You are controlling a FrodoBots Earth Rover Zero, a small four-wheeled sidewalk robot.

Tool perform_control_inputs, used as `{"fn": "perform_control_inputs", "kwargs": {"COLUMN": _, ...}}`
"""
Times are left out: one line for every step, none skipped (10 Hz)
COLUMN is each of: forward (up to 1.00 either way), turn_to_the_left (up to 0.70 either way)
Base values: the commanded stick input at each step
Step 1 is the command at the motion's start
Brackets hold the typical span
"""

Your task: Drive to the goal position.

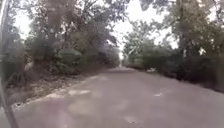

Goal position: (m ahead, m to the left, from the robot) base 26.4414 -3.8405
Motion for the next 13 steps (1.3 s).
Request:
{"fn": "perform_control_inputs", "kwargs": {"forward": 0.70, "turn_to_the_left": 0.00}}
{"fn": "perform_control_inputs", "kwargs": {"forward": 0.70, "turn_to_the_left": 0.00}}
{"fn": "perform_control_inputs", "kwargs": {"forward": 0.70, "turn_to_the_left": 0.00}}
{"fn": "perform_control_inputs", "kwargs": {"forward": 0.70, "turn_to_the_left": 0.00}}
{"fn": "perform_control_inputs", "kwargs": {"forward": 0.70, "turn_to_the_left": 0.00}}
{"fn": "perform_control_inputs", "kwargs": {"forward": 0.70, "turn_to_the_left": 0.00}}
{"fn": "perform_control_inputs", "kwargs": {"forward": 0.70, "turn_to_the_left": 0.00}}
{"fn": "perform_control_inputs", "kwargs": {"forward": 0.70, "turn_to_the_left": 0.00}}
{"fn": "perform_control_inputs", "kwargs": {"forward": 0.70, "turn_to_the_left": 0.00}}
{"fn": "perform_control_inputs", "kwargs": {"forward": 0.70, "turn_to_the_left": 0.00}}
{"fn": "perform_control_inputs", "kwargs": {"forward": 0.70, "turn_to_the_left": 0.00}}
{"fn": "perform_control_inputs", "kwargs": {"forward": 0.70, "turn_to_the_left": 0.00}}
{"fn": "perform_control_inputs", "kwargs": {"forward": 0.70, "turn_to_the_left": 0.00}}
